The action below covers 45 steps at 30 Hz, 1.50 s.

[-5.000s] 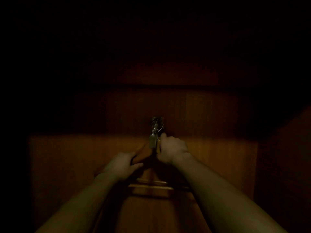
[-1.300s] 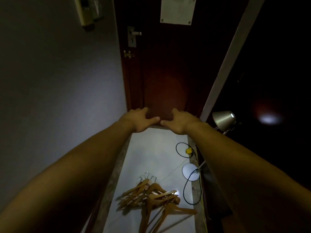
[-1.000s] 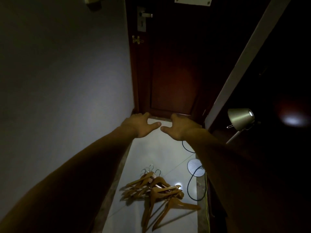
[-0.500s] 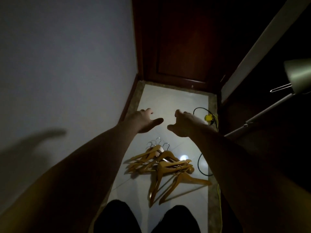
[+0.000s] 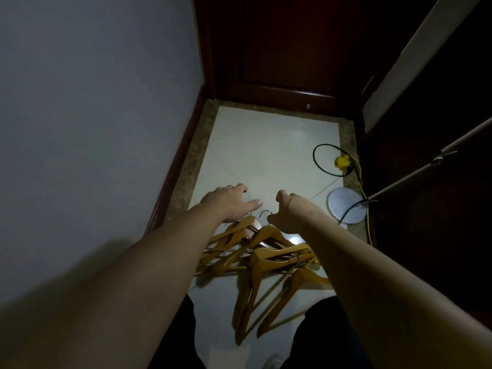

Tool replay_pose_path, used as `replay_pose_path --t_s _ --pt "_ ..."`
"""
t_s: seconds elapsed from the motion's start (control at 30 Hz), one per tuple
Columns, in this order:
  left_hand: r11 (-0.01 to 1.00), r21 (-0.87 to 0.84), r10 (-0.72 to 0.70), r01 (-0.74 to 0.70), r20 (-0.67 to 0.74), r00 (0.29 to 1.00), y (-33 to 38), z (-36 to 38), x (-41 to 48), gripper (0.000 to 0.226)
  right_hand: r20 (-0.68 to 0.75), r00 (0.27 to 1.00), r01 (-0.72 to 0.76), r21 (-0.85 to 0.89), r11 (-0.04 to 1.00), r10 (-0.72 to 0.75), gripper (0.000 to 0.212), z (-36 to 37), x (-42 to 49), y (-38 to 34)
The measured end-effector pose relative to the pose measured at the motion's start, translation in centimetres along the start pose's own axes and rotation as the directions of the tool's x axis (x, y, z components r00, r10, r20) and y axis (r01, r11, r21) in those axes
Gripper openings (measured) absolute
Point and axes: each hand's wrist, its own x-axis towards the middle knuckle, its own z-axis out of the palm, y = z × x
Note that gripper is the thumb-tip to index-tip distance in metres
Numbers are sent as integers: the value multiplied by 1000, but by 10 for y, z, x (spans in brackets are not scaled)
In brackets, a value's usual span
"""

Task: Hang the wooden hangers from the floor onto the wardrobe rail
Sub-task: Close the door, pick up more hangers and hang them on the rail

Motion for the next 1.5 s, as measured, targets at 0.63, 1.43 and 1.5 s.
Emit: replay_pose_path --t_s 0.63,1.43,1.5 --pt "997 -7 74 -75 208 975 -11 164 77 84 156 982 -122 115 986 103 50 161 68 78" --pt "893 375 143 -249 287 947 -14 339 150 65 253 921 -360 266 894 295 69 313 158 173" --pt "868 424 160 -258 253 954 -14 341 151 64 262 919 -362 271 892 294 67 317 162 175"
